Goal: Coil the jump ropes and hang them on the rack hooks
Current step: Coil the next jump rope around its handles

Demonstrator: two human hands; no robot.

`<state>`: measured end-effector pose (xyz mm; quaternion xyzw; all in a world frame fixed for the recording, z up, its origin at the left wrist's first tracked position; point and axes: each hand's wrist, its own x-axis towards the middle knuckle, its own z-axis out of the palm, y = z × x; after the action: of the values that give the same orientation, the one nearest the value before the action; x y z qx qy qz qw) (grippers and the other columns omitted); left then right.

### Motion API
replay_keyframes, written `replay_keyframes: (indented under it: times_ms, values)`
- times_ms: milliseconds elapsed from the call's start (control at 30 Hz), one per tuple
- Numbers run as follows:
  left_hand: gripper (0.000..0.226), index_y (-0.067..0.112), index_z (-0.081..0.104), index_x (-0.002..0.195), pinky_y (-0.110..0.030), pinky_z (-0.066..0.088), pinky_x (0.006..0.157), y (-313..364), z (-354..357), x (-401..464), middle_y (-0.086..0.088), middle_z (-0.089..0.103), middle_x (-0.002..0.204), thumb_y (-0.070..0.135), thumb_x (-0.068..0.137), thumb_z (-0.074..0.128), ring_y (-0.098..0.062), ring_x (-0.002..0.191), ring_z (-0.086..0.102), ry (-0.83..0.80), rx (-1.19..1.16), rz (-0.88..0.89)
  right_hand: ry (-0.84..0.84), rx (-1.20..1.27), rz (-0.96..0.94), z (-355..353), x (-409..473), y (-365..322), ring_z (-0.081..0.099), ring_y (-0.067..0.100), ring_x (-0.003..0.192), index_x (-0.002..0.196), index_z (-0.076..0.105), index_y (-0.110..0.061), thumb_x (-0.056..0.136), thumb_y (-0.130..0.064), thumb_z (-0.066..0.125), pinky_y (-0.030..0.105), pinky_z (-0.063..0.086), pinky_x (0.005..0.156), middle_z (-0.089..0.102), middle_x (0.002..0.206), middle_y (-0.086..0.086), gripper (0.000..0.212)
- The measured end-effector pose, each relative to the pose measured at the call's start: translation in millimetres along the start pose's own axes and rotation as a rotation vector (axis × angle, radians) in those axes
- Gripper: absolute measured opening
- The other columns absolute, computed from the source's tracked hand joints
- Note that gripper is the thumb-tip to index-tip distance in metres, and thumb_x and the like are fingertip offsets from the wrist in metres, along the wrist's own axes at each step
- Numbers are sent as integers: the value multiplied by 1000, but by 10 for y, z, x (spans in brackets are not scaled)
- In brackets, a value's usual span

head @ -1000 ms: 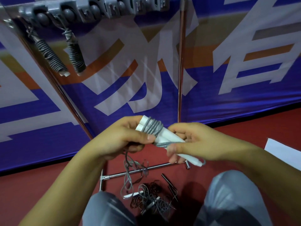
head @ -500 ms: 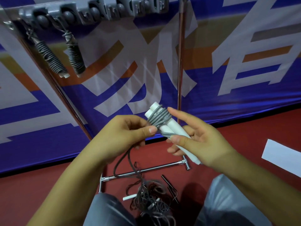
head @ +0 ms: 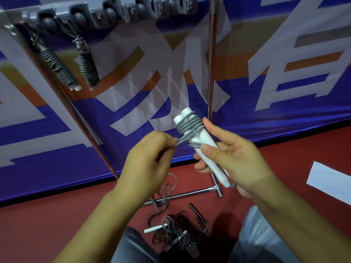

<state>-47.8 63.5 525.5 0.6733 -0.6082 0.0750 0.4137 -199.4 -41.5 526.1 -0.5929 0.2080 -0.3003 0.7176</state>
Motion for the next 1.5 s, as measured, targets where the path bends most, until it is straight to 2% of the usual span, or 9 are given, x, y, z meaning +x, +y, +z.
replay_keyframes:
  times_ms: [100,233,400,500,600,1033,1300,1400,1500]
  values:
    - [9,26,60,82,-30,49,62,69,30,6,3,68,80,34,83,59,-19,68,61,9,-335,-319,-17,48,14,24,6,-11,69,22,61,116,56,-37,68,-17,64,30,58,60,73,75,11,53]
    - [42,18,71,81,-13,36,51,149,-54,128,-5,70,69,53,92,49,-3,49,43,-120,-539,-486,-16,28,1,7,-6,0,69,21,61,116,56,-37,68,-16,63,27,57,60,73,77,10,52]
    - [31,11,73,76,-13,31,43,110,-126,220,-8,67,62,38,80,58,-7,41,33,-366,-820,-676,-65,34,-1,-14,-28,-35,69,21,61,117,56,-36,70,-15,63,28,56,59,73,79,12,52]
    - [10,16,74,73,-18,48,54,37,-150,192,-7,70,71,25,75,70,-8,51,55,-452,-1044,-676,-86,121,31,-31,-3,-53,68,20,58,113,59,-35,68,-16,64,28,56,56,72,75,14,49]
    - [17,14,74,82,-27,56,71,-53,-185,148,-8,72,80,23,68,74,-11,65,66,-446,-1130,-580,-150,215,72,-54,22,-61,67,21,55,111,66,-35,63,-21,68,29,56,54,70,73,16,50]
    - [31,16,78,86,-21,53,62,-77,-268,22,-5,71,72,34,61,82,-8,57,58,-244,-1023,-513,-220,408,129,-124,44,18,61,20,49,104,73,-29,61,-22,75,29,53,52,67,72,20,44]
    - [11,19,76,67,-20,55,70,-95,-257,189,-3,72,70,14,58,74,-11,70,69,-414,-686,-467,-487,430,194,-259,63,151,63,13,49,116,67,-31,64,-35,85,23,53,49,69,74,14,56]
    - [32,4,74,83,-26,55,84,-71,-241,170,-10,74,85,21,57,81,-23,86,70,-508,-524,-336,-657,396,246,-362,94,124,67,13,54,127,60,-29,76,-29,76,22,56,52,71,80,15,54]
    - [19,23,67,67,-19,49,62,-118,-111,120,10,65,68,30,59,82,-5,63,59,-462,-360,-263,-853,343,302,-400,130,73,71,12,64,134,54,-24,85,-21,65,20,57,57,73,88,12,50]
